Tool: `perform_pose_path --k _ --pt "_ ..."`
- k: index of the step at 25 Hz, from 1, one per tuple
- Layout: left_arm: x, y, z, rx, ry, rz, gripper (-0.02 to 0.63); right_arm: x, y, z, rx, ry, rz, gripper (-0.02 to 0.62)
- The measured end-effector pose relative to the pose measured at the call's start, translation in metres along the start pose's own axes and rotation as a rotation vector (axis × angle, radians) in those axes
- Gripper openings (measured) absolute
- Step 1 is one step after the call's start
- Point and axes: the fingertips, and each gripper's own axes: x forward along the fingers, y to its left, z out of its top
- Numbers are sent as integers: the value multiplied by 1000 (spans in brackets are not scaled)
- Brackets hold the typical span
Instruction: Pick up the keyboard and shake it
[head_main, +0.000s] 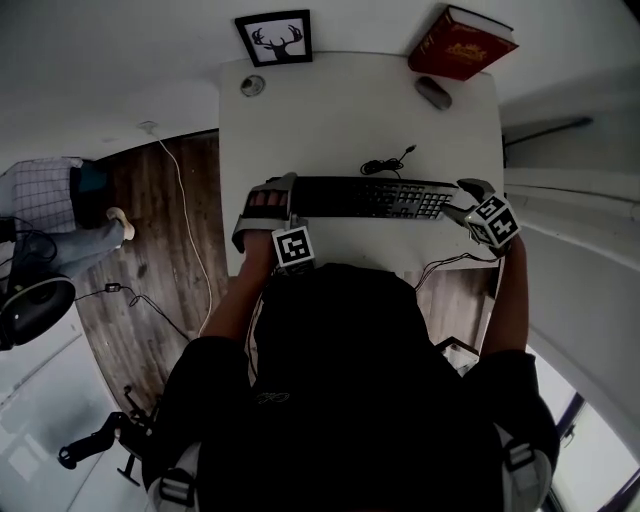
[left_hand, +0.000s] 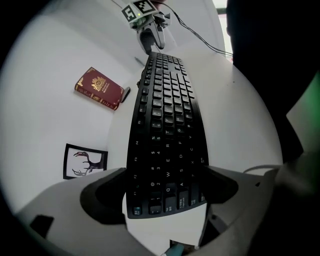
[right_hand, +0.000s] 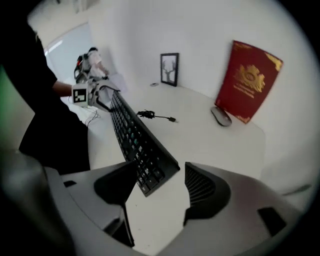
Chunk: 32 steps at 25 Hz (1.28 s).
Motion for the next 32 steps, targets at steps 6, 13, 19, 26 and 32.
perform_pose_path --k 6,13,19,26,32 --pt "-2 -1 -1 4 -2 24 454 20 -10 -19 446 -292 133 299" --pt "-2 -2 -5 -7 33 11 454 45 6 -4 358 -369 203 236" --pt "-1 -2 -6 -5 26 11 459 27 22 -8 319 -433 308 176" --pt "-4 10 -36 13 44 95 457 6 62 22 167 -455 373 132" --pt "-11 17 -38 -32 13 133 448 -12 60 43 -20 -433 282 160"
